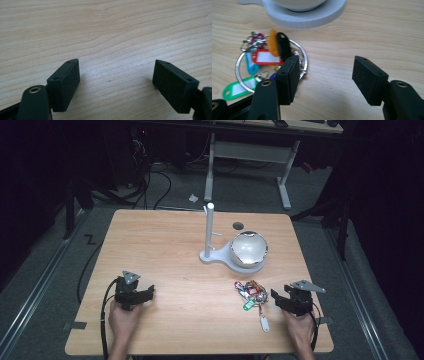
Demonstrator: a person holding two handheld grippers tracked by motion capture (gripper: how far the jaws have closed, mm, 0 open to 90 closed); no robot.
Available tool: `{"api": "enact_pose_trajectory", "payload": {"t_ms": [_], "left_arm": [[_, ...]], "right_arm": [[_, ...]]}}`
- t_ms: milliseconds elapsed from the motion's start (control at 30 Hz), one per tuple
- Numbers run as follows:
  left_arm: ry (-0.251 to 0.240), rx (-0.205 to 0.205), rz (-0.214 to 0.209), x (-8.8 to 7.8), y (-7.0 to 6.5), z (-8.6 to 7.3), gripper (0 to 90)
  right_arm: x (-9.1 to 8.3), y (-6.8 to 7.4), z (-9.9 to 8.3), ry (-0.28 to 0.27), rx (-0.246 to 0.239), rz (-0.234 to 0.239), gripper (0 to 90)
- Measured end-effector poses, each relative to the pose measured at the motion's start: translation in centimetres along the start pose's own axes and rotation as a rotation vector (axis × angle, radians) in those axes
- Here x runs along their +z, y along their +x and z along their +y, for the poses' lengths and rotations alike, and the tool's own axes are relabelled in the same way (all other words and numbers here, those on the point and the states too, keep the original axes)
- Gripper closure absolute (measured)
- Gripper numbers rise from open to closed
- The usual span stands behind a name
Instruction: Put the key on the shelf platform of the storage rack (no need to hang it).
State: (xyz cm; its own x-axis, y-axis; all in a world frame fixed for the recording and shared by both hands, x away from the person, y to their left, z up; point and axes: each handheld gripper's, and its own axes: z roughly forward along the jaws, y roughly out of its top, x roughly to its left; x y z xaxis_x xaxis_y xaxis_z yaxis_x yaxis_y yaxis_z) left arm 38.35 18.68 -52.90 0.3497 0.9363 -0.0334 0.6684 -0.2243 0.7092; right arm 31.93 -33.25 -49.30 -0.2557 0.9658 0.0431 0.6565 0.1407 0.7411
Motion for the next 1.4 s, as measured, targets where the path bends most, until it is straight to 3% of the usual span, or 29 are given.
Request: {"api": "enact_pose_trajectory", "payload": {"t_ms": [233, 500, 1033, 1400], "left_arm": [[0.0, 0.0, 0.0, 0.0, 0.0, 0.0, 22.3], [0.0, 0.0, 0.0, 0.0, 0.0, 0.0, 22.2], [0.0, 0.0, -0.001, 0.0, 0.0, 0.0, 22.2], [0.0, 0.0, 0.0, 0.0, 0.0, 0.0, 22.3]], "right_arm": [[0.2, 2.1, 0.2, 0.004, -0.04, 0.051, 39.5], [0.4, 3.5, 0.6, -0.001, -0.073, 0.083, 39.8], [2.1, 5.2, 2.0, 0.008, -0.123, 0.117, 40.1], [3.2, 5.4, 2.0, 0.032, -0.126, 0.12, 40.4]]}}
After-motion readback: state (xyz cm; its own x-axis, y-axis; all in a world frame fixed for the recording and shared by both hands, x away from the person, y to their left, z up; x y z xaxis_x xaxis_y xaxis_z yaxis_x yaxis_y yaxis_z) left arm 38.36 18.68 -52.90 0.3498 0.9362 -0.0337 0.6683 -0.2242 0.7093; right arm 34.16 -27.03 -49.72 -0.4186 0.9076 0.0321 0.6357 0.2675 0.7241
